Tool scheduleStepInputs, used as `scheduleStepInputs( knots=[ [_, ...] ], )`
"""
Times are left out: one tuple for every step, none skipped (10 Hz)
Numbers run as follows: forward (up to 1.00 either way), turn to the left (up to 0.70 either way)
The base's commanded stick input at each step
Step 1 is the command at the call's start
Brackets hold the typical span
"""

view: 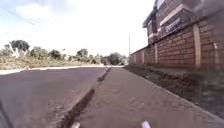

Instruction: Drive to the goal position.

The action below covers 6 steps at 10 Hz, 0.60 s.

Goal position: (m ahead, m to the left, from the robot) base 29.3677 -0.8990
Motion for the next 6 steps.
scheduleStepInputs(
  knots=[
    [0.70, -0.14],
    [0.70, -0.25],
    [0.70, -0.35],
    [0.70, -0.35],
    [0.70, -0.27],
    [0.70, -0.16]
  ],
)
